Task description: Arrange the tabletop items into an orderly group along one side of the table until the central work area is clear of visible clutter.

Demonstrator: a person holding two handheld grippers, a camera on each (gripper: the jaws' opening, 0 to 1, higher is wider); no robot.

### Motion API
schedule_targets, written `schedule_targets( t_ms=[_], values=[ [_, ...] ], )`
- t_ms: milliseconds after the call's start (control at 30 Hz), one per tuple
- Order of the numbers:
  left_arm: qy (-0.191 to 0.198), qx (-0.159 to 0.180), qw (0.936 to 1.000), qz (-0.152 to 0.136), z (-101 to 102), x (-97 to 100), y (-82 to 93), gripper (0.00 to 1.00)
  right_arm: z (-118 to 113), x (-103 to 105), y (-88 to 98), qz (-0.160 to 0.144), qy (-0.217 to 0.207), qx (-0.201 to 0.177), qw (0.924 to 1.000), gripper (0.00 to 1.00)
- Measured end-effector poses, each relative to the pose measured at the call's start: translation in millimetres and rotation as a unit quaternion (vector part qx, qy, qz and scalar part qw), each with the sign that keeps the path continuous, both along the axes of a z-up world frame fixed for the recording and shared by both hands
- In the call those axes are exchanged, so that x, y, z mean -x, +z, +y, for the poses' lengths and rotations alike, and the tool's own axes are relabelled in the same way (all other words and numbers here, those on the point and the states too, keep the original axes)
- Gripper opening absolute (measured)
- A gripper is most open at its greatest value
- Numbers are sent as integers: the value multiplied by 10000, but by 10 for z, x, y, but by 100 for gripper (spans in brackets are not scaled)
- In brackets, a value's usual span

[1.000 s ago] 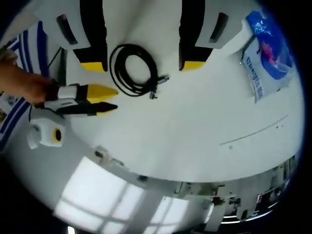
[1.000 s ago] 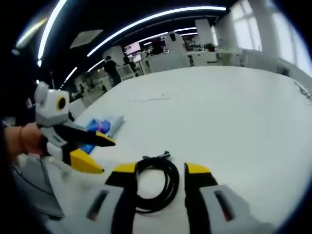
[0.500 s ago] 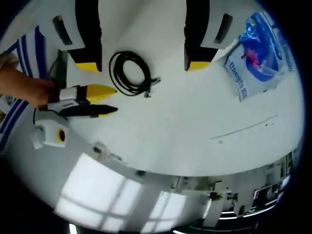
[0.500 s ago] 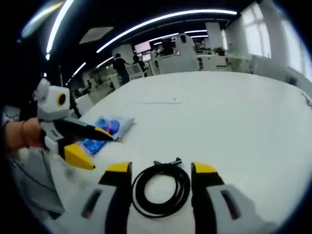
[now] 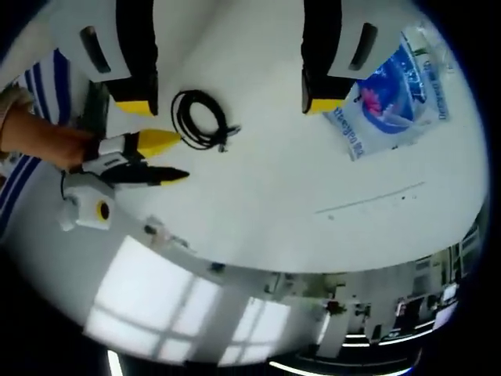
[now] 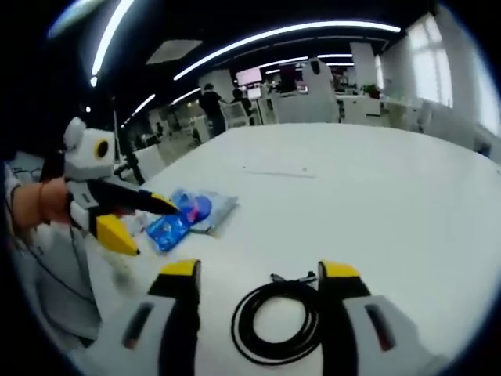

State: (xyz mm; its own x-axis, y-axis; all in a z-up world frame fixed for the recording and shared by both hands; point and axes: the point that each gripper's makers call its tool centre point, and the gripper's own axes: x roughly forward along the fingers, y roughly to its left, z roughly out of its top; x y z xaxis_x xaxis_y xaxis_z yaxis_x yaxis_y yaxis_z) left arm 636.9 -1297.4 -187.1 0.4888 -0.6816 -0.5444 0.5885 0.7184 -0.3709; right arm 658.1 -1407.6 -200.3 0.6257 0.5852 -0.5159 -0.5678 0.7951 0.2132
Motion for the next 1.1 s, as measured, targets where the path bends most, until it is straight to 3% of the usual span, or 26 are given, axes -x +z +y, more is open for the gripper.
schedule_targets(
  t_ms=[300, 533, 1100],
  values=[
    [241, 19, 9996, -171, 326, 52, 184, 73, 307, -54, 148, -136, 337, 39, 9993, 59],
    [512, -6, 9983, -269, 659, 83, 283, 73, 675, -119, 244, -257, 729, 35, 9970, 59],
    [1235, -95, 9917, -343, 1437, 214, 343, 73, 1543, -221, 412, -460, 1611, 99, 9858, 57]
  ],
)
